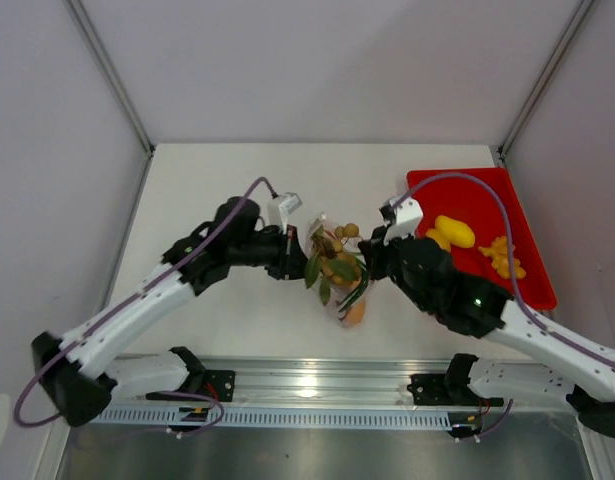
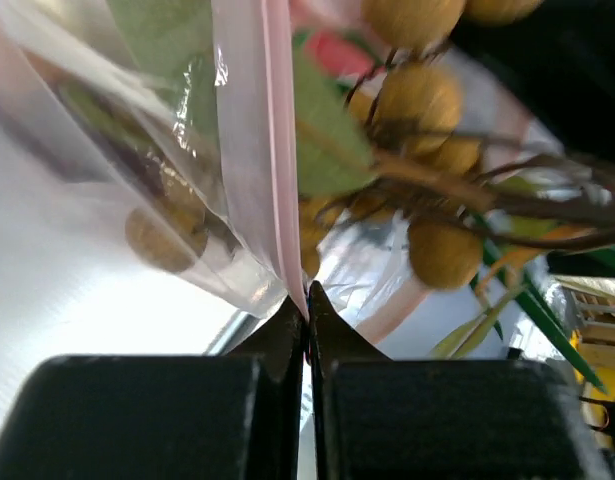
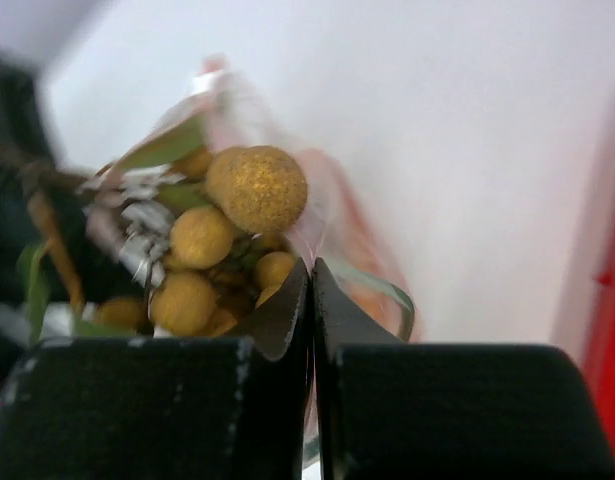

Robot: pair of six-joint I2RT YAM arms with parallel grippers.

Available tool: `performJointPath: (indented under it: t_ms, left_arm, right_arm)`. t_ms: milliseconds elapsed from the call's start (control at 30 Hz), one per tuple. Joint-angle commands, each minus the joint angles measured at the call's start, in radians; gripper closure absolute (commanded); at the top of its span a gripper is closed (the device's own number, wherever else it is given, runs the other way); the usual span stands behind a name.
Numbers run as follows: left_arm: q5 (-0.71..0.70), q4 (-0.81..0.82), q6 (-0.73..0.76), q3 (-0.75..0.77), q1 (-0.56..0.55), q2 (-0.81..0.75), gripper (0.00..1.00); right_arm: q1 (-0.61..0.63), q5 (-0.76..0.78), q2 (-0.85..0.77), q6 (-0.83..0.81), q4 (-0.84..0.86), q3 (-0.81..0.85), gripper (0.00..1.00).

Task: Place the food in the zip-top bag and seal the zipper
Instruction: Adjust the zipper food storage bag at the center of the board.

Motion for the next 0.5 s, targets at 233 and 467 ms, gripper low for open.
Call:
performJointPath:
  t_ms: [233,467]
  left_arm:
    - [-0.099,-0.046,0.041,0.196,0.043,0.270,0.99]
    - [-0.012,-0.017,0.009,0.146,0.041,0.099,0.99]
  right_arm:
    - [-0.220,-0.067,0.212,-0.093,0.118,0.098,1.00]
    - [-0.167,-0.107,0.140,-0.053,0.035,0.104,1.00]
